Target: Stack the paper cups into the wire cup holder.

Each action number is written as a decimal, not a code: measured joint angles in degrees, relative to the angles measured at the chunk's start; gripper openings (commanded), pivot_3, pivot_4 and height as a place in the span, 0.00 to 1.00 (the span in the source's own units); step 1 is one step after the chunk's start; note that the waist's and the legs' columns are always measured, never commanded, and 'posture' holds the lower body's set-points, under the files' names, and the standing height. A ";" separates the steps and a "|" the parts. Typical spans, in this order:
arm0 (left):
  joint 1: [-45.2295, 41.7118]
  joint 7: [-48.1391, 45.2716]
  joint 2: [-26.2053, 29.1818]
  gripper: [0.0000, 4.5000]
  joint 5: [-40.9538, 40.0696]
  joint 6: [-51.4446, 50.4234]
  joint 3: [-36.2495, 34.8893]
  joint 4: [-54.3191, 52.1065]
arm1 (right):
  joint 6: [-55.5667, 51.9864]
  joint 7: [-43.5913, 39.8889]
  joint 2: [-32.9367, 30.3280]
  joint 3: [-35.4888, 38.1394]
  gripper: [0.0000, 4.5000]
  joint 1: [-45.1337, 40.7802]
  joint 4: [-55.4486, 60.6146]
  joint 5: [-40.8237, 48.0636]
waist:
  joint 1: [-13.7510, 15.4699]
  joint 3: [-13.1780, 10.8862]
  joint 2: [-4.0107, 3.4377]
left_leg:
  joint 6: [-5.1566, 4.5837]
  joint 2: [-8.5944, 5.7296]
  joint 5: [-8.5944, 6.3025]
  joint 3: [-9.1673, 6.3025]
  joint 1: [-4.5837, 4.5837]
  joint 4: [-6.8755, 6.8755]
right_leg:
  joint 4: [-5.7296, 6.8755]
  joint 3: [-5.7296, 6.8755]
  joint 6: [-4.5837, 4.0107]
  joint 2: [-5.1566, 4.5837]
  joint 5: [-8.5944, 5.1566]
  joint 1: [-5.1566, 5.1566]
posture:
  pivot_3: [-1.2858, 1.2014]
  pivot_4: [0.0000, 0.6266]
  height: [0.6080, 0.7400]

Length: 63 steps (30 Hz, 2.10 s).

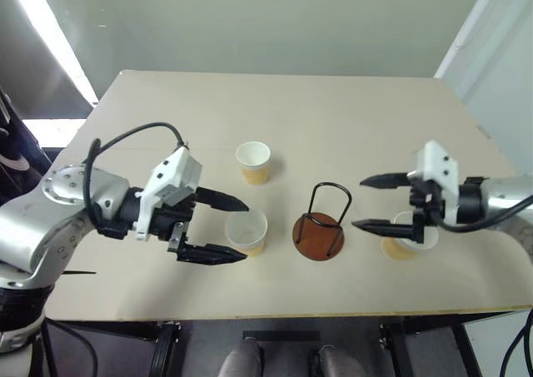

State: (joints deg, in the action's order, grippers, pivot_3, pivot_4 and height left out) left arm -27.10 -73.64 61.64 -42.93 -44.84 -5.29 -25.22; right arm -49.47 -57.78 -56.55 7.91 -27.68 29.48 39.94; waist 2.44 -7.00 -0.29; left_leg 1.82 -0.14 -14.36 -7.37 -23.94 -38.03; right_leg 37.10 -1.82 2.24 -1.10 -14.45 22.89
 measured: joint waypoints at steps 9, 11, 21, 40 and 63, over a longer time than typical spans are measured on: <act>1.95 -0.88 4.94 1.00 10.72 9.11 3.25 -2.96 | -6.45 1.53 -0.04 1.12 0.94 -5.78 0.56 9.64 | -0.25 0.00 -0.01 | -0.04 0.00 -0.02 -0.02 -0.04 0.02 | -0.06 0.00 0.00 0.00 0.00 0.02 | 0.52 0.24 1.00; 3.79 -0.33 5.42 1.00 11.17 9.43 3.01 -5.21 | -7.74 1.39 -0.63 1.12 0.94 -6.55 0.58 11.50 | -0.31 0.00 -0.01 | -0.03 0.00 -0.02 -0.02 -0.04 0.04 | -0.06 0.00 -0.02 0.00 -0.01 0.03 | 0.52 0.24 1.00; 14.99 1.78 8.44 1.00 17.24 13.27 1.26 -10.08 | -11.94 -0.74 -3.01 0.95 0.94 -14.46 -0.53 20.64 | -0.63 0.02 -0.04 | -0.04 0.02 -0.04 -0.03 -0.02 0.05 | 0.01 0.00 -0.11 0.01 -0.06 0.06 | 0.52 0.24 1.00; 12.27 3.11 7.96 1.00 26.08 19.24 8.02 -9.29 | -13.84 -0.94 -3.56 -0.22 0.94 -16.18 -1.93 21.78 | -0.60 0.02 -0.04 | 0.01 0.02 -0.10 -0.03 -0.05 0.04 | 0.16 0.00 -0.23 -0.01 -0.13 0.19 | 0.52 0.24 1.00; 4.08 2.17 -0.67 0.54 33.12 22.85 19.05 -1.53 | -12.99 -0.93 -4.70 -0.13 0.95 -12.80 -1.76 20.62 | -0.55 0.02 -0.03 | 0.03 0.02 -0.09 -0.02 -0.08 0.02 | 0.31 0.00 -0.24 -0.02 -0.14 0.29 | 0.52 0.24 1.00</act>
State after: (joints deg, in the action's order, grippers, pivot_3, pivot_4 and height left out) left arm -23.02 -71.47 60.97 -9.81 -21.99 13.76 -26.75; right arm -62.46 -58.70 -61.25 7.77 -40.48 27.72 60.56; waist 1.89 -6.99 -0.32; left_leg 1.85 -0.12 -14.45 -7.39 -24.02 -38.01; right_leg 37.41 -1.82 2.00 -1.12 -14.59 23.18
